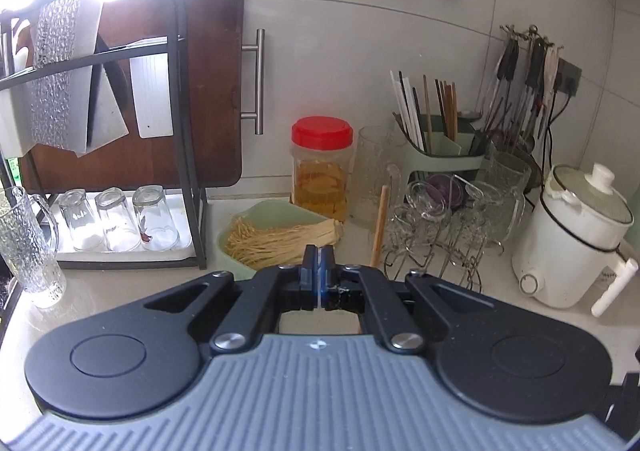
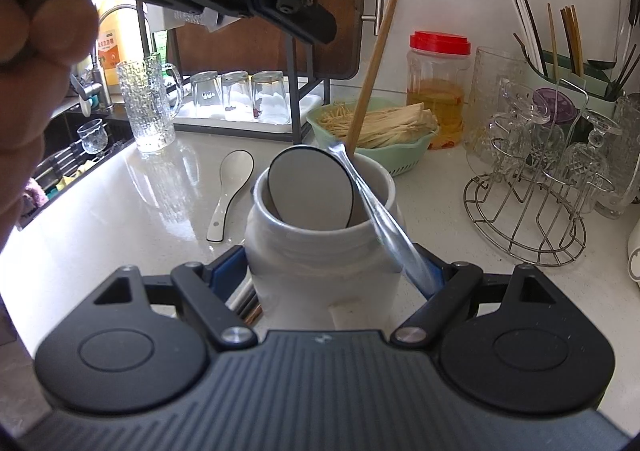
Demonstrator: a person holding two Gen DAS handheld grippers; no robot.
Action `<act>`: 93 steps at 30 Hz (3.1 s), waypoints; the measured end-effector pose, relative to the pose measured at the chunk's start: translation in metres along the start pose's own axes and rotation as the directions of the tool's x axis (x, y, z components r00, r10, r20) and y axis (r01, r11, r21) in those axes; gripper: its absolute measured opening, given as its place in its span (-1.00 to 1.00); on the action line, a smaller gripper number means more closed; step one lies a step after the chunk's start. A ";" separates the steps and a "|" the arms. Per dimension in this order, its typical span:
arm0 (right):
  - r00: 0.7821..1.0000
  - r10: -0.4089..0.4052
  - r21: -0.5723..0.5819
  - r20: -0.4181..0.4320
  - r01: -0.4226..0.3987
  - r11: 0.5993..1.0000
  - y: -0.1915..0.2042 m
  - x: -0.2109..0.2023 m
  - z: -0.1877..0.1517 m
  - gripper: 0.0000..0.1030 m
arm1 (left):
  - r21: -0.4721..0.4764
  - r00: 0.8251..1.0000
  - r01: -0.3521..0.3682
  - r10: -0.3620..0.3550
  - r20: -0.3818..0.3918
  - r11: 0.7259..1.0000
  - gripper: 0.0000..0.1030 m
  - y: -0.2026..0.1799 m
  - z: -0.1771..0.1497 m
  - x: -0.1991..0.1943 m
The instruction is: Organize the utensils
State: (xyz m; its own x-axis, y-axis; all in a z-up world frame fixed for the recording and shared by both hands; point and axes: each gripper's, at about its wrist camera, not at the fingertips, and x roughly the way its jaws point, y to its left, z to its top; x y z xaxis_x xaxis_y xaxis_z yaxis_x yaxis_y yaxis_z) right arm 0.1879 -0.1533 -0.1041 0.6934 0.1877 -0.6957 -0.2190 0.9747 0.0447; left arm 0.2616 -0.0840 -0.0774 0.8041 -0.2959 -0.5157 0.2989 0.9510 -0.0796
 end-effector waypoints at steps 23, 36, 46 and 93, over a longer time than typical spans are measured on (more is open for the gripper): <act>1.000 0.011 -0.006 0.014 -0.011 1.000 0.000 -0.001 -0.001 0.71 | -0.222 0.974 0.067 -0.113 -0.198 0.973 -0.86 0.082 -0.017 0.011; 1.000 0.011 -0.005 0.015 -0.011 1.000 0.000 0.000 -0.002 0.70 | -0.896 0.901 0.070 -0.414 -0.131 0.438 -0.23 0.167 -0.103 0.049; 1.000 0.011 -0.006 0.017 -0.011 1.000 0.000 0.000 -0.002 0.70 | -0.990 0.875 0.093 -0.483 0.031 0.104 -0.24 0.171 -0.142 0.064; 0.999 0.015 -0.011 0.031 -0.015 1.000 0.000 -0.001 -0.005 0.70 | -0.864 0.934 0.205 -0.357 0.031 0.459 -0.99 0.151 -0.034 0.008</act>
State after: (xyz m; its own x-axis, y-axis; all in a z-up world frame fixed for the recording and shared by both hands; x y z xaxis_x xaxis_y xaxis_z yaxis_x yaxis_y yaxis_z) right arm 0.1837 -0.1543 -0.1069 0.7110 0.2065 -0.6722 -0.2371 0.9703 0.0473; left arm 0.2958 0.0603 -0.1224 0.6600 -0.6187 -0.4262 -0.1423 0.4541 -0.8795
